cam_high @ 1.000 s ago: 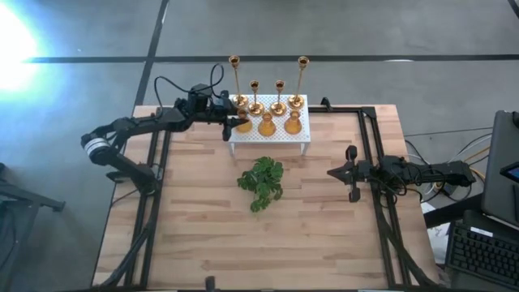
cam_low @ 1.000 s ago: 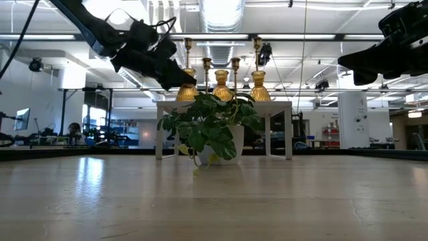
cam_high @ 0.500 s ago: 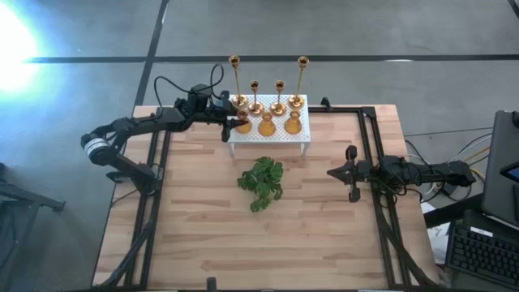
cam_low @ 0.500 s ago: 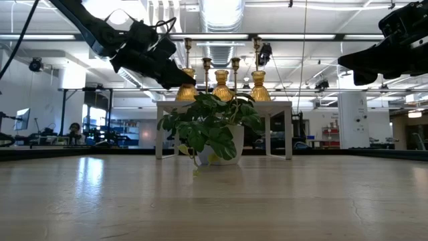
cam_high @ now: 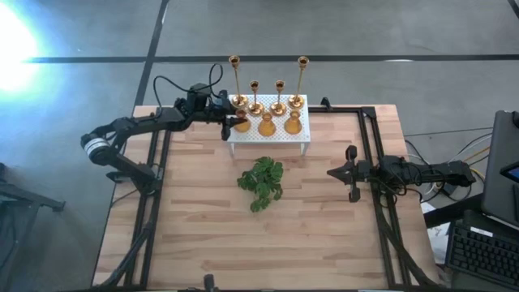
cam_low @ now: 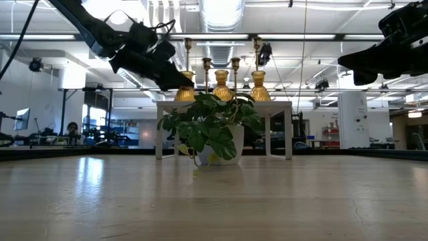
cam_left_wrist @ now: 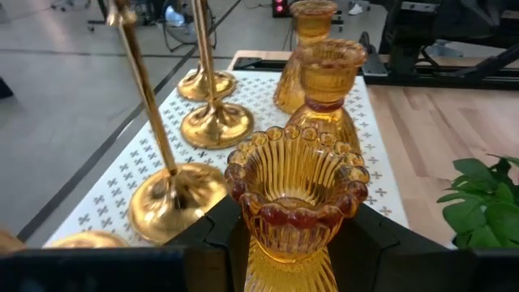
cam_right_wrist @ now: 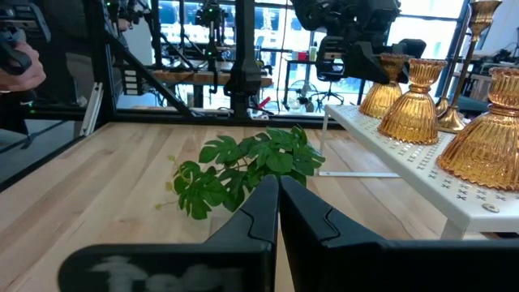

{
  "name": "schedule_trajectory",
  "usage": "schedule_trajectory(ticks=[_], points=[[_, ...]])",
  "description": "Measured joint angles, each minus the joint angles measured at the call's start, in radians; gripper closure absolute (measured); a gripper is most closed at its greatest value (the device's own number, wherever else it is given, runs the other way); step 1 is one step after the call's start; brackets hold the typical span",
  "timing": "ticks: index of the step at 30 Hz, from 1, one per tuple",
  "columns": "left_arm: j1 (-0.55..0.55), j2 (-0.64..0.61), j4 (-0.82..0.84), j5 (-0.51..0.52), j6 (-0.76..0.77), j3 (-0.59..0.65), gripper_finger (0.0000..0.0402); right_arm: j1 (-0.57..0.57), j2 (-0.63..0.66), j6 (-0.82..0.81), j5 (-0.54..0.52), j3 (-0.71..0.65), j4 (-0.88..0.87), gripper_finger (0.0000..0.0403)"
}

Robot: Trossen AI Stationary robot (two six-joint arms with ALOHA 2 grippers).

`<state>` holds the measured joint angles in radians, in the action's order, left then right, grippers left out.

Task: Pick & Place candle stick holders
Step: Align the yellow glass candle holder with the other yellow glass candle holder on the shelf

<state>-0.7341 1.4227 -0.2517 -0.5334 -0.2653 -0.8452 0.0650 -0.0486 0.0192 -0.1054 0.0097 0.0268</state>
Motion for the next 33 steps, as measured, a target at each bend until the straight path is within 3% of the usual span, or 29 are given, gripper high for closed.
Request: schedule_trajectory(ticks=[28,33], points=[[-0.005,0.0,-0.097,-0.056,0.005,0.056,0.0273,0.0,0.0,0.0,0.0,0.0,0.0,0.0394],[-0.006,0.0,-0.097,-0.052,0.004,0.056,0.023,0.0,0.0,0.0,0.0,0.0,0.0,0.0394]])
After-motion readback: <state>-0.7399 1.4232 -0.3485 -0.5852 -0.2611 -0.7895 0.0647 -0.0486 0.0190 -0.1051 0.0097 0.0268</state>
